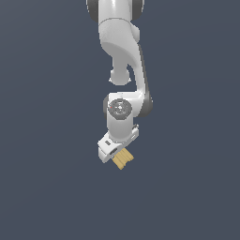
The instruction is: Pick up the object and move it to a goal position.
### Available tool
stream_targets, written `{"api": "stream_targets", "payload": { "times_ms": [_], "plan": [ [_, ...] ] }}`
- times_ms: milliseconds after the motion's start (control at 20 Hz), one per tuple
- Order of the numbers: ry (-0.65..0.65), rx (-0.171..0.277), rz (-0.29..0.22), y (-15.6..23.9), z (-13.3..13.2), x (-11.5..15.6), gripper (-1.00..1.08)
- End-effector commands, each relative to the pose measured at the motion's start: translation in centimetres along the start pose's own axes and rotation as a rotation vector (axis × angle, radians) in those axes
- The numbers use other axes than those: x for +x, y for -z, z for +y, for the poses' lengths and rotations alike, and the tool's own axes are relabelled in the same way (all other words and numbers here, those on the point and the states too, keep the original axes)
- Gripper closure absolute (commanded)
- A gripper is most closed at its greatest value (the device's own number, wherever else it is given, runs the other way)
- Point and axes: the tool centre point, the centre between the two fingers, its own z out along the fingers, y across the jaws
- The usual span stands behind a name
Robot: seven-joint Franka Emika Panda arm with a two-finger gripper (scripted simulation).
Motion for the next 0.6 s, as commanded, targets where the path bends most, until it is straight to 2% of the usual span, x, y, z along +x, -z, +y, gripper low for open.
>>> {"api": "stream_targets", "payload": {
  "times_ms": [0,250,550],
  "plan": [
    [0.0,0.0,0.0,0.0,0.0,0.0,-0.92],
    [0.001,0.0,0.0,-0.9,0.0,0.0,-0.92],
    [0.004,0.0,0.001,-3.9,-0.1,-0.1,-0.92]
  ]
}}
